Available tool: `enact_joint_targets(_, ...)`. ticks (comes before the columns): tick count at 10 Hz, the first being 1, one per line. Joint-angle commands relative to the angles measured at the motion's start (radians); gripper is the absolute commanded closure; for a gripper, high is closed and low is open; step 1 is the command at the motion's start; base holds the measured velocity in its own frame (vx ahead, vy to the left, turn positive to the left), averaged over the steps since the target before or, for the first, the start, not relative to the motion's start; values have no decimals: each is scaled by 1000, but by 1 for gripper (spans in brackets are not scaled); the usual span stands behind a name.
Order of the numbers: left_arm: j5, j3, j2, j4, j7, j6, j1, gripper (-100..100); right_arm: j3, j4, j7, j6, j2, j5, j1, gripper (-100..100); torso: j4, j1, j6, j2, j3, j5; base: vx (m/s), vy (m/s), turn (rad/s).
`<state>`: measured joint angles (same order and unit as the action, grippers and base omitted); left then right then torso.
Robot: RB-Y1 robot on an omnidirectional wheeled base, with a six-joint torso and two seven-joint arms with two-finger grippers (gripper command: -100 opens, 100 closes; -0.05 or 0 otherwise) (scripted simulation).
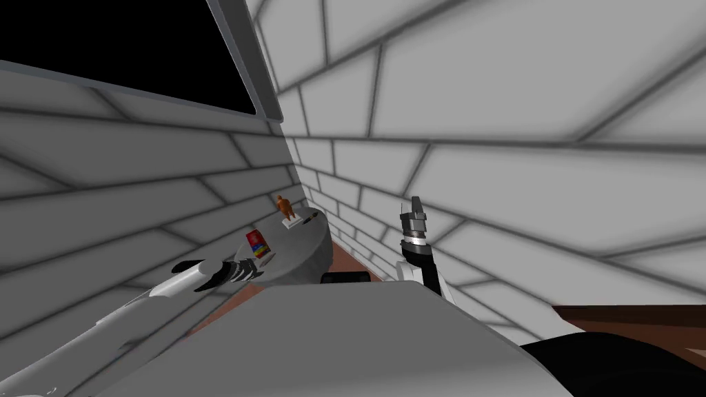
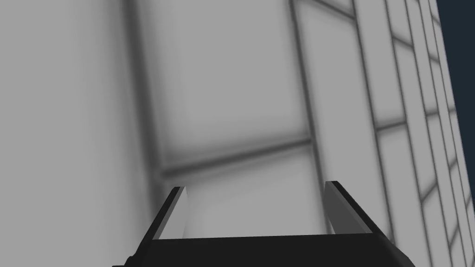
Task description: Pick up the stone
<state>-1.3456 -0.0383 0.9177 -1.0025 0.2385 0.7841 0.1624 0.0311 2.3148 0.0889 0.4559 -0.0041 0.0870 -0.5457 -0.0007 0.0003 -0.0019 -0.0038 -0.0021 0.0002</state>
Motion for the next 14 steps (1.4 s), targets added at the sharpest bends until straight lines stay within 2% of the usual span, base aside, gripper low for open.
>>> enact_joint_targets(1,-40,-20,28,41,20,28,12,-100,0,0,0,0,0,0,0,0,0,0,0,0,0,0,23,0,-222)
enact_joint_targets(4,-136,-73,75,156,29,73,28,-100,0,0,0,0,0,0,0,0,0,0,1,-1,0,0,37,1,-387)
enact_joint_targets(6,-136,-73,75,160,29,73,28,-100,0,0,0,0,0,0,0,0,0,0,0,-1,-1,0,22,4,-15)
enact_joint_targets(7,-162,-91,86,194,31,83,35,-100,0,0,0,0,0,0,0,0,0,-1,-1,1,0,0,14,-7,-239)
enact_joint_targets(8,-162,-91,86,194,31,83,35,-100,0,0,0,0,0,0,0,0,0,-1,1,1,0,0,14,4,-108)
enact_joint_targets(10,-207,-123,102,251,34,97,49,-100,0,0,0,0,0,0,0,0,0,-1,1,0,0,0,27,2,-241)
enact_joint_targets(11,-207,-123,102,251,34,97,49,-100,0,0,0,0,0,0,0,0,0,-1,0,0,0,0,26,8,-76)
enact_joint_targets(14,-251,-161,114,311,37,105,67,-100,0,0,0,0,0,0,0,0,0,-1,0,0,0,0,31,0,-179)
